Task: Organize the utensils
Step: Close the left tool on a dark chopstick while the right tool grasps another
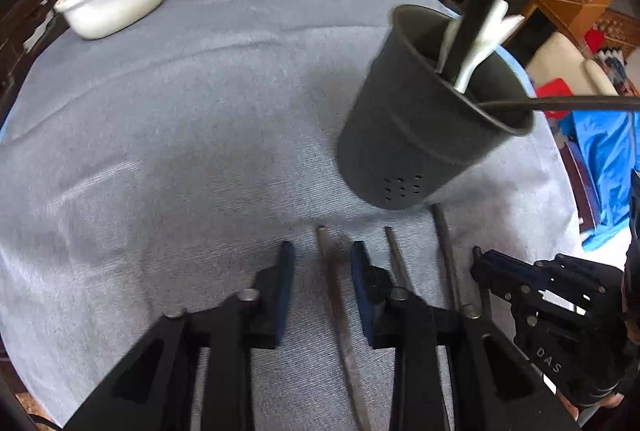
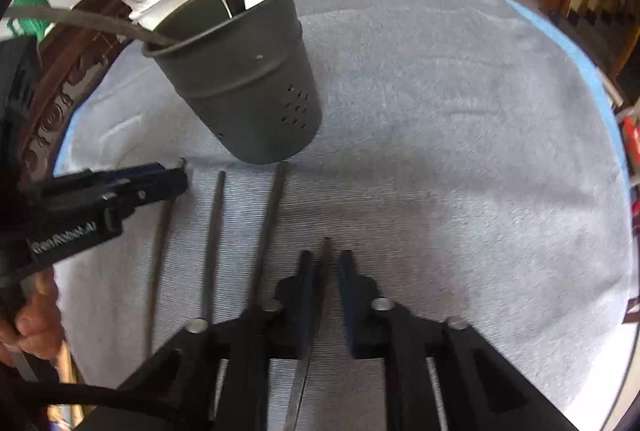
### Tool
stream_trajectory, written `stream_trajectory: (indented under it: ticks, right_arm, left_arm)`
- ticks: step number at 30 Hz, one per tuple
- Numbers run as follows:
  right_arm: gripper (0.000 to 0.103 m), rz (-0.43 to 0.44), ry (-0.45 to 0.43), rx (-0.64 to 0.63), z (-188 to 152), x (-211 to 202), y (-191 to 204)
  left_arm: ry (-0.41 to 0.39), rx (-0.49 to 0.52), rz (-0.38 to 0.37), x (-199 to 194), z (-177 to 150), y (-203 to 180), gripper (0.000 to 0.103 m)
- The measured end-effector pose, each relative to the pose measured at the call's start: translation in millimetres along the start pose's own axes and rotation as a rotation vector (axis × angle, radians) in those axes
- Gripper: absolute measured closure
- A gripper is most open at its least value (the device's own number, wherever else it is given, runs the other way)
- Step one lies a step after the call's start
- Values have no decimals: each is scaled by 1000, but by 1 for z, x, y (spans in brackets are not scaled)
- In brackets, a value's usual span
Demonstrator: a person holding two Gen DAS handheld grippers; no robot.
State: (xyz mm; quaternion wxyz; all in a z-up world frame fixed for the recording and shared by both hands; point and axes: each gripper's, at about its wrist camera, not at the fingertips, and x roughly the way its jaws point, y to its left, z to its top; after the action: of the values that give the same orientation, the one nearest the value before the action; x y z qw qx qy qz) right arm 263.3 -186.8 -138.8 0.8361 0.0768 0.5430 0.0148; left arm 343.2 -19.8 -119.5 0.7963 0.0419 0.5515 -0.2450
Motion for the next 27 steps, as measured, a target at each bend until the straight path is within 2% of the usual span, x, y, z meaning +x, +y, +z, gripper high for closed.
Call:
stream_trajectory:
  ticks: [1,3,6,13,20,27]
  right_arm:
    - [94,23,0,7,0,1,0]
    - [96,67,-3,36,-3,-3,-6]
    - [97,103,-64,38,-12,-19,-14]
    - [97,206,-258,-5,-30,-78,-17]
    - [97,273,-517,-66,-36,-145,-4]
    - [97,324,-791,-60,-32,-199,6]
  left_arm:
    - [9,6,8,3,-1,-2,94]
    - [-17,22,19,1,-6,-5,94]
    - [-61,45,22,-12,-17,-14,96]
    - [-238,102,-8,-89,-41,-33,97]
    - [-426,140,-6,-168,-42,-43,97]
    - [-594,115,-23,-207,-35,-46,97]
